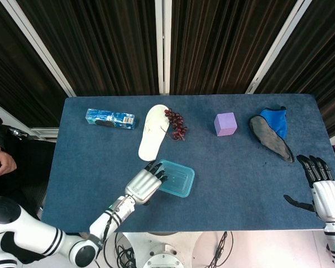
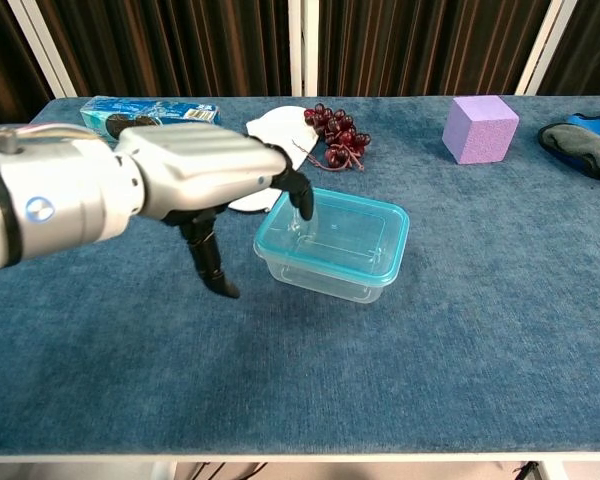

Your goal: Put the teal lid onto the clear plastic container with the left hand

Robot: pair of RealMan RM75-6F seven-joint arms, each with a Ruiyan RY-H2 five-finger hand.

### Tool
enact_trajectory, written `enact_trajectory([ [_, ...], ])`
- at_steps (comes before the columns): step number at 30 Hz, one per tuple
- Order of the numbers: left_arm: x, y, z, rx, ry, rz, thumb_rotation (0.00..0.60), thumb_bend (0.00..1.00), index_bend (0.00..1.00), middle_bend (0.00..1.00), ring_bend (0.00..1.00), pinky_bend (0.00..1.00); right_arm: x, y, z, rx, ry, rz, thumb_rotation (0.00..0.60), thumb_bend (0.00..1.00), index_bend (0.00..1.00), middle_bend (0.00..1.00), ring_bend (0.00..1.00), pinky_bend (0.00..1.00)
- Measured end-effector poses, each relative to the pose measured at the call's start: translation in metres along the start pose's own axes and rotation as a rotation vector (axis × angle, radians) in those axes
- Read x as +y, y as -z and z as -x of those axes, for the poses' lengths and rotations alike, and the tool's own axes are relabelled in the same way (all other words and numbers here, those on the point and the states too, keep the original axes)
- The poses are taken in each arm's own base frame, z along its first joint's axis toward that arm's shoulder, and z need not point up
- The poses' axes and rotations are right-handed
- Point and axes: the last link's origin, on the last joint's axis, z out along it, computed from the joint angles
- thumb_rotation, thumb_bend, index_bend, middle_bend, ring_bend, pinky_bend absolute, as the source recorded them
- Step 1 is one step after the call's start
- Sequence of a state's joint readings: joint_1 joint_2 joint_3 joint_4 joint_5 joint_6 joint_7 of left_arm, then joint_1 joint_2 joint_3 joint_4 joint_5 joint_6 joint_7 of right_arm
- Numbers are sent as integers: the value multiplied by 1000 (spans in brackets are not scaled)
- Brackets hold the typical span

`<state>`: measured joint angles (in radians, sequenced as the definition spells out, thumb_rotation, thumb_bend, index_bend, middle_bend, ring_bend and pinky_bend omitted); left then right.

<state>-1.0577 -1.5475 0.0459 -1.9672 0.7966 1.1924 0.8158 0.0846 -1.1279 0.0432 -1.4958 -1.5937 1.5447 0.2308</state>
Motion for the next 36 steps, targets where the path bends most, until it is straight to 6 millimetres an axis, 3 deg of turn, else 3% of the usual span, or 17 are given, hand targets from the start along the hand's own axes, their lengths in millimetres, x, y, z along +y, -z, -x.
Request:
enact_trajectory([
  [7, -3, 3, 18, -31, 8, 3, 600, 82, 251, 175, 0, 0, -4, -1, 1, 0, 3, -10, 600, 26, 0, 83, 0, 0],
  [22, 0, 5, 28, -43, 4, 8, 600, 81, 270, 181, 0, 0, -6, -1, 0, 1, 5, -11, 600, 26, 0, 83, 0, 0],
  [29, -3, 6, 5, 49, 28, 7, 600, 82, 262, 179, 0, 0, -5, 0, -2, 8, 5, -8, 600, 26, 0, 83, 0, 0],
  [36, -38, 14, -27, 185, 116, -93, 600, 82, 244, 173, 0, 0, -6, -5, -6, 0, 11, -27, 600, 26, 0, 83, 0, 0],
])
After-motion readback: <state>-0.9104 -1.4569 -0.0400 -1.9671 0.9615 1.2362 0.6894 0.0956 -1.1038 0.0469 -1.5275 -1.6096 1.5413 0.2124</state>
